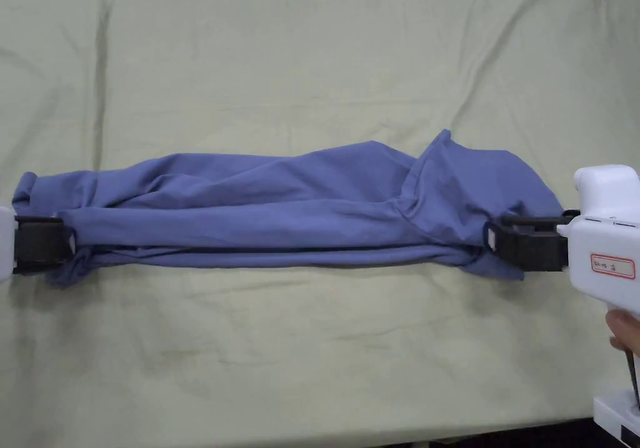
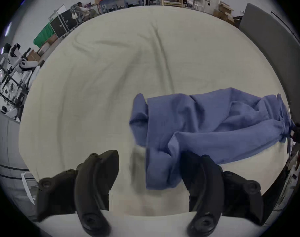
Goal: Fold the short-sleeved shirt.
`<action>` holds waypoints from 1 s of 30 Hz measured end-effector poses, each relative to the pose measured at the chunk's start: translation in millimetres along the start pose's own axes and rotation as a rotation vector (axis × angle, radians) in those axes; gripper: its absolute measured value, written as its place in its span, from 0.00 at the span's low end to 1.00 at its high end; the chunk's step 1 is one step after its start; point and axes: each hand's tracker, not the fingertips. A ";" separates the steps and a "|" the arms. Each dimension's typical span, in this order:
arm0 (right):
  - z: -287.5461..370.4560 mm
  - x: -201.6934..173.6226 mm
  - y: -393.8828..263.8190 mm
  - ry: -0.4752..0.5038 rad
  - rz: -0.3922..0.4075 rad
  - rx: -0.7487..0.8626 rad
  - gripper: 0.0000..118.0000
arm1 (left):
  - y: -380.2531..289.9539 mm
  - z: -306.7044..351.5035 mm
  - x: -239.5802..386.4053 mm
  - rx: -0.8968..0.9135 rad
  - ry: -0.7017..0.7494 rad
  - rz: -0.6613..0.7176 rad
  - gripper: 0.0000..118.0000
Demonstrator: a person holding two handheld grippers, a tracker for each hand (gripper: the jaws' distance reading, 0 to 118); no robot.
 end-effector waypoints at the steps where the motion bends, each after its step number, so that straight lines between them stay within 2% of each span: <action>1: 6.9 -0.9 0.0 0.014 -0.009 0.011 0.99 | -2.6 7.7 -2.7 0.016 -0.007 0.011 0.70; 5: 59.6 -17.9 5.5 0.086 -0.106 0.174 0.99 | -23.4 66.0 -2.9 0.194 0.038 0.001 0.70; 9: 112.3 -47.0 1.6 0.054 -0.081 0.323 0.96 | -67.5 140.3 19.4 0.506 0.098 -0.039 0.73; 10: 121.0 -52.8 -2.4 0.028 -0.059 0.352 0.87 | -78.2 152.6 20.2 0.553 0.047 -0.001 0.69; 11: 130.2 -60.5 -5.8 0.003 -0.038 0.381 0.87 | -87.5 165.3 26.9 0.568 -0.008 0.005 0.69; 12: 137.5 -66.5 -9.0 -0.002 -0.010 0.406 0.81 | -92.0 172.2 30.9 0.560 -0.016 -0.020 0.65; 13: 141.7 -70.7 -10.7 -0.002 0.009 0.417 0.61 | -93.2 175.8 35.2 0.547 0.015 -0.051 0.50; 14: 141.0 -72.7 -12.5 0.003 0.008 0.418 0.06 | -94.9 178.1 40.7 0.547 0.064 -0.087 0.01; 15: 142.4 -74.1 -17.0 -0.003 0.008 0.435 0.02 | -95.2 180.5 47.8 0.580 0.139 -0.070 0.00; 17: 142.7 -72.8 -16.8 0.057 0.009 0.394 0.02 | -91.7 183.1 43.8 0.527 0.031 -0.049 0.00; 22: 144.6 -72.1 -18.5 0.073 -0.012 0.407 0.02 | -75.4 174.4 38.2 0.526 0.006 0.022 0.00; 23: 145.2 -71.3 -19.0 0.081 -0.012 0.403 0.02 | -66.4 160.1 24.0 0.510 -0.007 0.029 0.00; 24: 145.0 -71.3 -19.8 0.089 -0.010 0.396 0.02 | -57.5 144.9 15.5 0.495 -0.030 0.041 0.16; 25: 144.5 -71.4 -21.2 0.093 -0.007 0.392 0.02 | -47.2 127.8 10.7 0.458 -0.059 0.051 0.48; 26: 144.2 -72.5 -20.8 0.104 0.002 0.381 0.02 | -31.9 104.7 6.5 0.381 -0.079 0.065 0.73; 30: 132.6 -74.8 -21.4 0.095 0.021 0.322 0.02 | 10.1 15.9 3.9 0.212 -0.047 0.042 0.73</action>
